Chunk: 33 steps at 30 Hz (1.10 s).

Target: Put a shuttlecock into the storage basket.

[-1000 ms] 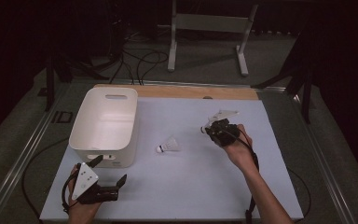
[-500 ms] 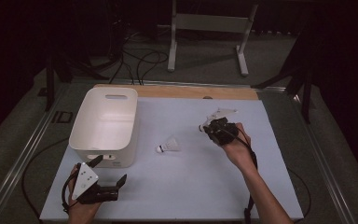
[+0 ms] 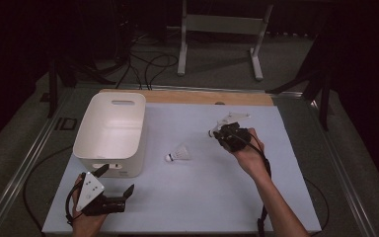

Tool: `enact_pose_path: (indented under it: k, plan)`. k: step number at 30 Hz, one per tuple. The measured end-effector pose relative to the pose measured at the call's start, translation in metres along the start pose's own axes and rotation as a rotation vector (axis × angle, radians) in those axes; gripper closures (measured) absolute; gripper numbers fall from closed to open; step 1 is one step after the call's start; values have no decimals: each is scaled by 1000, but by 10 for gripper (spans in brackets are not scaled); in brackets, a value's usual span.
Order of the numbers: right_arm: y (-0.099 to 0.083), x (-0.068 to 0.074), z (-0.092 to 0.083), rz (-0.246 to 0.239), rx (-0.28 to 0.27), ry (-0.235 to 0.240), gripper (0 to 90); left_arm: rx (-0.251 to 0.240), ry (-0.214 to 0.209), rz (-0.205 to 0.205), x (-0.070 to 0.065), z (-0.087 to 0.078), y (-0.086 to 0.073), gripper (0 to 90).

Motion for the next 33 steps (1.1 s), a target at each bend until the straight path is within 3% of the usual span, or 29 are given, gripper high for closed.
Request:
enact_pose_path:
  k: [33]
  plan:
    - [24,13,-4,-30,-33,15,891,-2,3,-2,1,0,0,3]
Point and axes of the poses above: each handheld gripper's, and its own axes: z roughly forward along the jaws, y roughly out of its top, x roughly to its left, the point moved 7 cm from there along z, roughly forward along the jaws, and after that the axes turned 6 degrees about z, right-handed, at the moved point
